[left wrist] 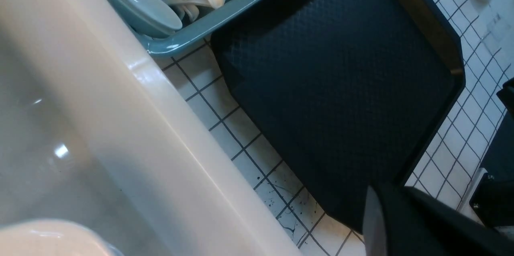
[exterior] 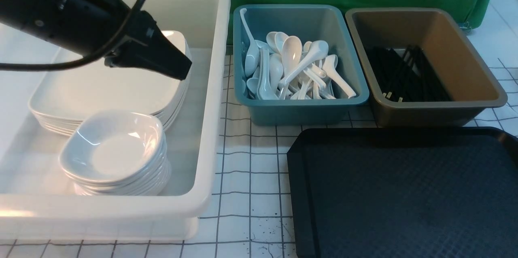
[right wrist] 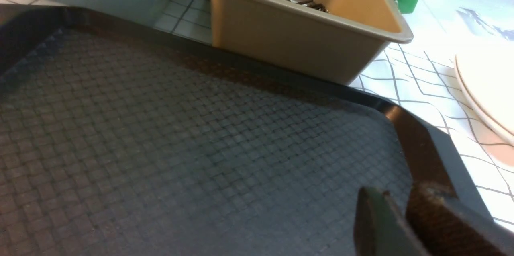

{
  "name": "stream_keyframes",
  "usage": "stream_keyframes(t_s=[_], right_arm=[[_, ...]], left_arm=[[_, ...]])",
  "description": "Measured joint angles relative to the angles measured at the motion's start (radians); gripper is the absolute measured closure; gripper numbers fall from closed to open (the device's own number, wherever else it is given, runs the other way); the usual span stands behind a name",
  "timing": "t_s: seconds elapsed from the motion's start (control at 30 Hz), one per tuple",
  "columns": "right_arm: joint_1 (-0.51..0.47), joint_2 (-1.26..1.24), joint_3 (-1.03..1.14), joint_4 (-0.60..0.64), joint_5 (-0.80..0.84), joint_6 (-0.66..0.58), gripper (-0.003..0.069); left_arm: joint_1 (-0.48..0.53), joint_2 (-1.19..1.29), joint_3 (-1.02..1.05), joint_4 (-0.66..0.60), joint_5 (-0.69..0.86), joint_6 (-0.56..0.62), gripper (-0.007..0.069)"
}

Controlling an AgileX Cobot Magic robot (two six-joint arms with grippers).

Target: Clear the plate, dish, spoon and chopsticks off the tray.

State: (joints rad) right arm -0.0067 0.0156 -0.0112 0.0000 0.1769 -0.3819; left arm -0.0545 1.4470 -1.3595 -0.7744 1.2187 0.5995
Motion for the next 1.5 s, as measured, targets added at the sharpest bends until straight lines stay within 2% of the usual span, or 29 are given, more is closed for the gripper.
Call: stream_keyframes(t_s=[0.37, 0.6, 0.73, 1.03, 1.23, 1.5], right_arm=[[-0.002, 0.0, 0.0, 0.0, 0.0, 0.021, 0.0458], [-0.002, 0.0, 0.0, 0.0, 0.0, 0.372, 0.0437], [-0.002, 0.0, 0.0, 0.0, 0.0, 0.463, 0.0425], [-0.002, 0.0, 0.0, 0.0, 0.0, 0.476, 0.0421], [-0.002, 0.0, 0.0, 0.0, 0.0, 0.368, 0.0419], [-0.002, 0.0, 0.0, 0.0, 0.0, 0.352, 0.0419]], left_arm=[[0.0, 0.0, 0.0, 0.002, 0.0, -0.023, 0.0627], [0.0, 0.0, 0.0, 0.002, 0.0, -0.027, 0.0627], [0.0, 0.0, 0.0, 0.001, 0.0, -0.04, 0.0627], [0.0, -0.038, 0.018, 0.045, -0.003, -0.107, 0.0627], [0.0, -0.166, 0.087, 0.067, 0.0, -0.109, 0.0627], [0.0, -0.368, 0.169, 0.117, 0.0, -0.14, 0.0627]])
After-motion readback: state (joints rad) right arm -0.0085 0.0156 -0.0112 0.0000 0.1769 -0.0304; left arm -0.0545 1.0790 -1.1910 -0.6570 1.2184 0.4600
